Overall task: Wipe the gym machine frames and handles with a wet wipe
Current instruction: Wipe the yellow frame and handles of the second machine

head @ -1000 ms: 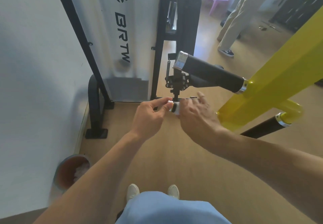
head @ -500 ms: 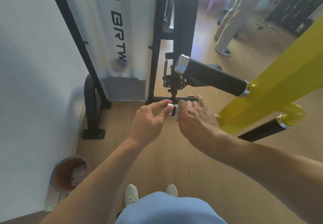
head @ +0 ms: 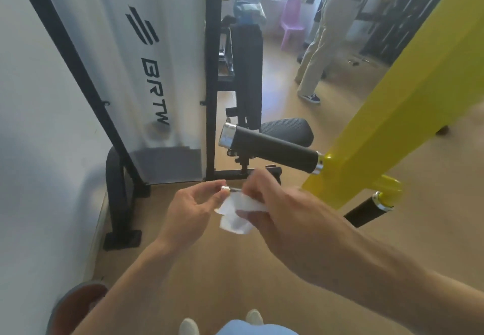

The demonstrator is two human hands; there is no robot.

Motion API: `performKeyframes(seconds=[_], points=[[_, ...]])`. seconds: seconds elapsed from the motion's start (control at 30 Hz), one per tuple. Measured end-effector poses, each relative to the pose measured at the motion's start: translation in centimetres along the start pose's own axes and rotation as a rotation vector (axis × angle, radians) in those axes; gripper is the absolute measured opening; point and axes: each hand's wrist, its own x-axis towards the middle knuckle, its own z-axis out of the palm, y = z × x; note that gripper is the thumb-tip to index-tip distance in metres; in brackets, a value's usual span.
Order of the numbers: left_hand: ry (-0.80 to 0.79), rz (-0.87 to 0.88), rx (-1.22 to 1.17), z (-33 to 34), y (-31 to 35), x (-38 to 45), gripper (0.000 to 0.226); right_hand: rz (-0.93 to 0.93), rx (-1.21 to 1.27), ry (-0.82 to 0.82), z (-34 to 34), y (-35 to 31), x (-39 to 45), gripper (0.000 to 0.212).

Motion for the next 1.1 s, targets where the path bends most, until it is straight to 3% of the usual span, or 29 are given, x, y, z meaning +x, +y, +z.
performKeyframes(seconds=[0.07,0.13,0.2,0.3,0.43,0.57,0.7,0.9,1.1], points=[[0.021,0.042,-0.007,-0.6,1.7,0.2,0.025,-0.077,0.154,0.331,-2.0,-1.0,-0.1,0.013],[0.098,0.168,-0.035,-1.2,4.1,0.5,0.028,-0.151,0.12,0.683,-3.3,-1.2,0.8,0.009],[0.175,0.335,-0.066,-1.7,6.6,0.7,0.038,-0.121,-0.02,0.837,-3.6,-1.0,2.4,0.011],[0.163,0.456,-0.112,-1.8,9.4,0.6,0.041,-0.044,-0.125,0.704,-2.3,-0.4,4.4,0.011],[0.092,0.478,-0.136,-1.7,10.8,0.9,0.032,0.005,-0.13,0.454,-1.3,-0.5,4.0,0.063],[0.133,0.485,-0.048,-1.3,10.7,1.1,0.016,-0.029,-0.241,0.454,-2.0,0.7,5.2,0.029],[0.179,0.485,0.052,-1.5,10.4,1.0,0.028,0.012,-0.387,0.215,-1.7,1.1,5.8,0.033],[0.161,0.502,0.106,-1.6,10.8,1.1,0.012,0.229,-0.72,0.165,-2.2,2.4,3.3,0.023],[0.152,0.52,0.03,-1.2,11.0,0.8,0.018,0.008,-0.557,0.335,-0.6,1.3,6.8,0.032]])
